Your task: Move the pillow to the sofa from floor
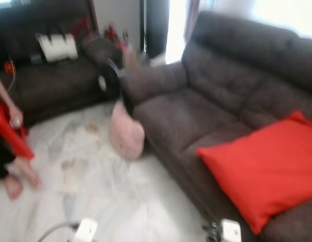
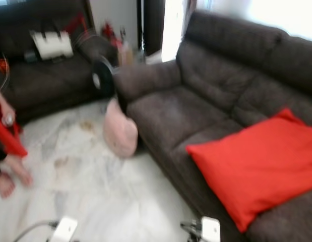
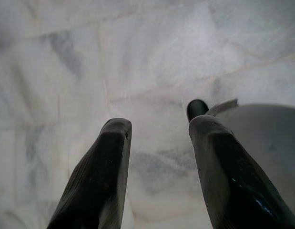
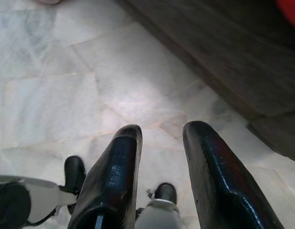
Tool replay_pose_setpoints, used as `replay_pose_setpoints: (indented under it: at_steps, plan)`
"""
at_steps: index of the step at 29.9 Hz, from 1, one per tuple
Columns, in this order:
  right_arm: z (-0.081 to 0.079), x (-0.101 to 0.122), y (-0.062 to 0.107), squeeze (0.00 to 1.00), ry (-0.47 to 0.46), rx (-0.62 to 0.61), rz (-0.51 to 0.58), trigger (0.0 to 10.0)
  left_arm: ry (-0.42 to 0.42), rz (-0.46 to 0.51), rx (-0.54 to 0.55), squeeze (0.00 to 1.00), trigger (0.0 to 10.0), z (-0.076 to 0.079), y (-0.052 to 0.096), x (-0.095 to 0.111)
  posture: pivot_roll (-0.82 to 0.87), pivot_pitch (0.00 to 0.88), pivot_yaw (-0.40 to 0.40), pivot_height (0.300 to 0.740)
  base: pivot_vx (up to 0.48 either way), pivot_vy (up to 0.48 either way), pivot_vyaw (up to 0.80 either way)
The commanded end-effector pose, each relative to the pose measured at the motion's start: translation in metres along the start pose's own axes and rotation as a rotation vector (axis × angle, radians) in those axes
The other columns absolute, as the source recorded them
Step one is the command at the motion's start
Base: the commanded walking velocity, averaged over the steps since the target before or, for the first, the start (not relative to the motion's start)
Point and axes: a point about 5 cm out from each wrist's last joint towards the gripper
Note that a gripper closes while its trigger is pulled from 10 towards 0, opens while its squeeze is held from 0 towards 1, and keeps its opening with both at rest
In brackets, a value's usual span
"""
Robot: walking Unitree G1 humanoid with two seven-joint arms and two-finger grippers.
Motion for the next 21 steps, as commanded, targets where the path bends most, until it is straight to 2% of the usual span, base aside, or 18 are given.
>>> replay_pose_setpoints:
  at_steps: [1,3,7,13,21]
  plan:
    - [0.012,-0.001,0.003,0.00,-0.016,-0.028,-0.003,10.0,-0.002,0.009,-0.013,0.00,10.0,0.003,-0.001,0.004,0.07,0.000,-0.054,0.740,0.000,0.000,0.00]
    - [0.021,-0.004,0.007,0.00,-0.023,-0.035,-0.005,10.0,0.006,0.018,-0.013,0.00,10.0,0.003,-0.001,0.005,0.07,0.000,-0.053,0.740,0.000,0.000,0.00]
    - [0.028,-0.005,0.010,0.00,-0.025,-0.039,-0.005,10.0,0.010,0.017,-0.019,0.00,10.0,0.003,-0.001,0.005,0.07,0.001,-0.052,0.740,0.000,0.000,0.00]
    - [0.028,-0.004,0.010,0.00,-0.021,-0.034,0.001,10.0,0.013,0.018,-0.028,0.00,10.0,0.002,-0.001,0.005,0.08,0.005,-0.051,0.740,0.000,0.000,0.00]
    - [0.030,0.003,0.010,0.00,0.016,-0.014,0.015,10.0,0.001,0.020,-0.033,0.00,10.0,0.001,-0.001,0.005,0.08,0.009,-0.049,0.740,0.254,0.000,0.07]
Point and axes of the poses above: a point about 5 cm out from each wrist's last joint towards the gripper, its own y axis pointing back from the gripper into the wrist, its own x axis along the axis of the wrist's last joint, z = x × y, and after that the axes turned 15 degrees about -y, right-handed
